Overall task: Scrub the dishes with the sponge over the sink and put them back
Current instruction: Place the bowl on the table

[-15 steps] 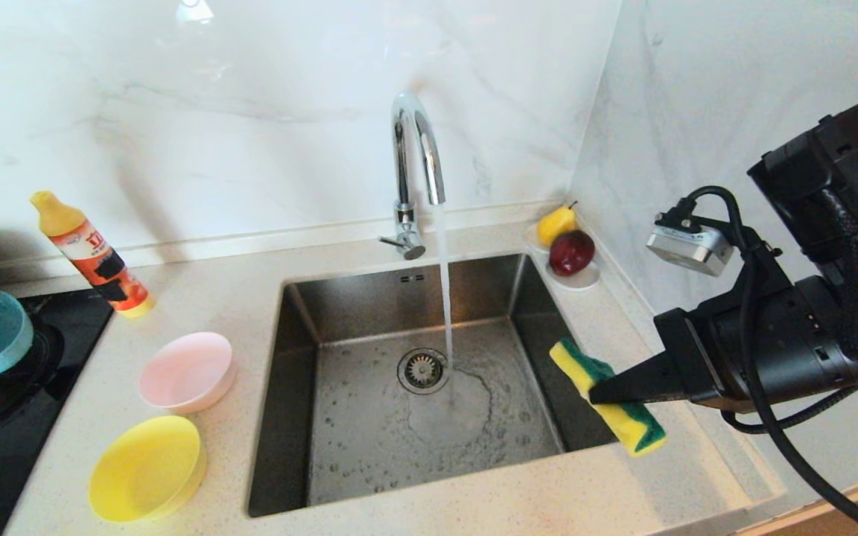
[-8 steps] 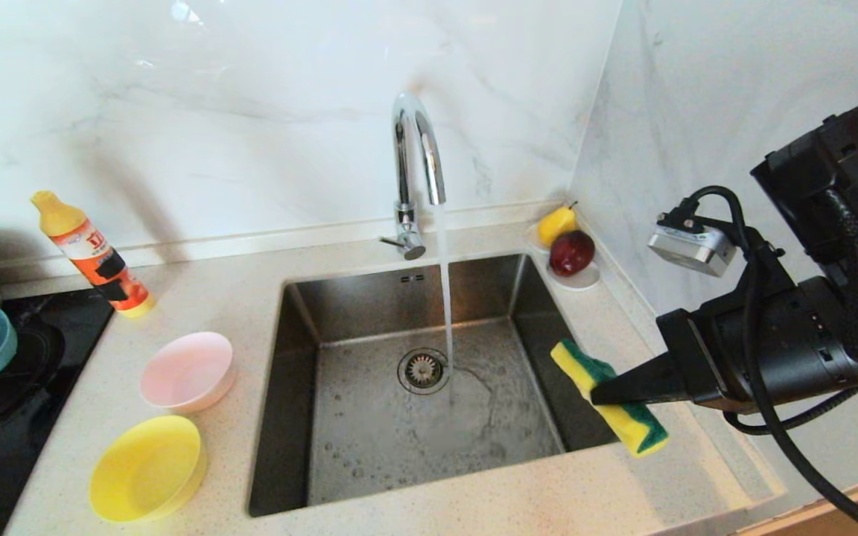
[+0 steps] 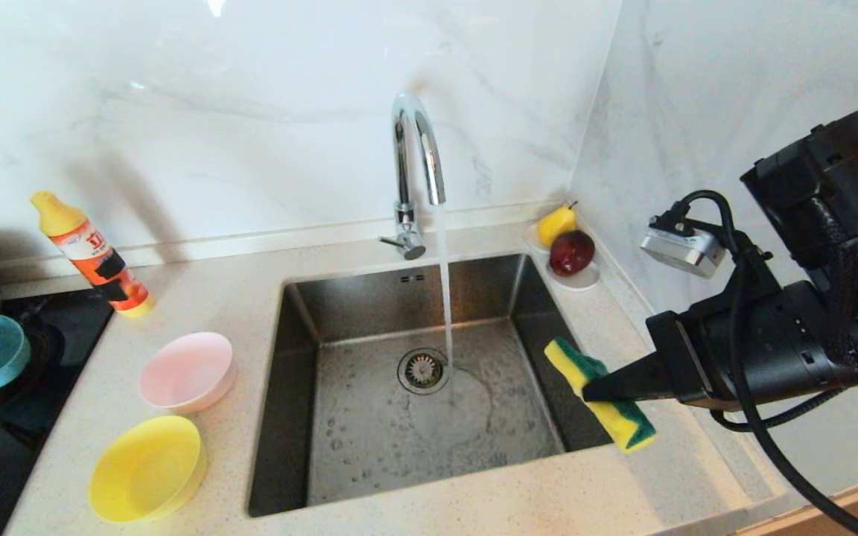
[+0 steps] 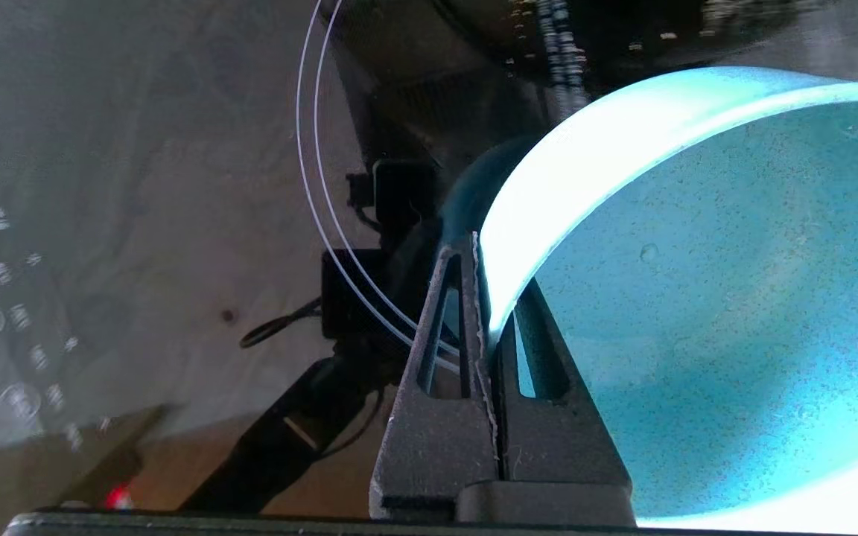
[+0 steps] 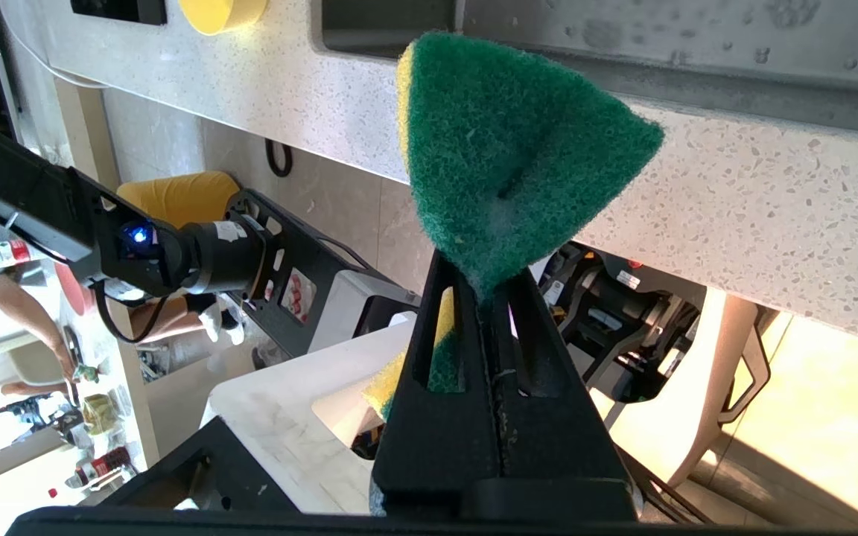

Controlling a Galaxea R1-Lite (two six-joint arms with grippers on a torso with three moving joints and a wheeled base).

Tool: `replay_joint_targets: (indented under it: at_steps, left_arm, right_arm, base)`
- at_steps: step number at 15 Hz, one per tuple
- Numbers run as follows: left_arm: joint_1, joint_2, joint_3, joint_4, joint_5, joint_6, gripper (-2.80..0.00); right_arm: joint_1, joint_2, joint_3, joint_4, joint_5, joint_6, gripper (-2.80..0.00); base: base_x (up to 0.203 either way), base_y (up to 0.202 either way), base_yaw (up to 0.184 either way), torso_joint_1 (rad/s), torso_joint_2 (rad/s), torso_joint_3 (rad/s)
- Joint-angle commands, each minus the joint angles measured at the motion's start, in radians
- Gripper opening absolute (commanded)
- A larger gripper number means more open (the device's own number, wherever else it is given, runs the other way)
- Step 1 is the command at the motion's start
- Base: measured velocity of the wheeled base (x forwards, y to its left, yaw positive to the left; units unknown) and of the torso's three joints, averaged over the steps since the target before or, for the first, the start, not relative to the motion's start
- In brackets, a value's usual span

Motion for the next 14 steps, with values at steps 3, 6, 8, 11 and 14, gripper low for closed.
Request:
replay_joint_targets:
  at_steps: [3, 6, 8, 11, 14]
  left_arm:
    - [0.000, 0.068, -0.039, -0.002, 0.000, -0.008, -2.80]
    - [-0.001, 0.076, -0.070, 0.005, -0.042, -0.017, -2.80]
    - [-0.001, 0.077, -0.088, 0.008, -0.058, -0.033, -2.80]
    - [-0.001, 0.074, -0.109, 0.016, -0.082, -0.038, -2.80]
    - [-0.001, 0.077, -0.156, 0.075, -0.085, -0.053, -2.80]
  right_arm:
    - [0.000, 0.008, 0.003, 0.003, 0.002, 0.002, -2.80]
    - [0.000, 0.006, 0.003, 0.003, 0.002, 0.002, -2.80]
    - [0.000, 0.007, 0.003, 0.003, 0.002, 0.002, -2.80]
    - [0.000, 0.008, 0.005, 0.003, 0.002, 0.002, -2.80]
    - [0.002, 0.007, 0.006, 0.004, 0.003, 0.003, -2.80]
  base:
    - [0.000, 0.000, 0.000, 0.000, 0.00, 0.000]
    - [0.000, 0.000, 0.000, 0.000, 0.00, 0.000]
    - [0.000, 0.000, 0.000, 0.000, 0.00, 0.000]
    - [0.000, 0.000, 0.000, 0.000, 0.00, 0.000]
    - [0.000, 0.000, 0.000, 0.000, 0.00, 0.000]
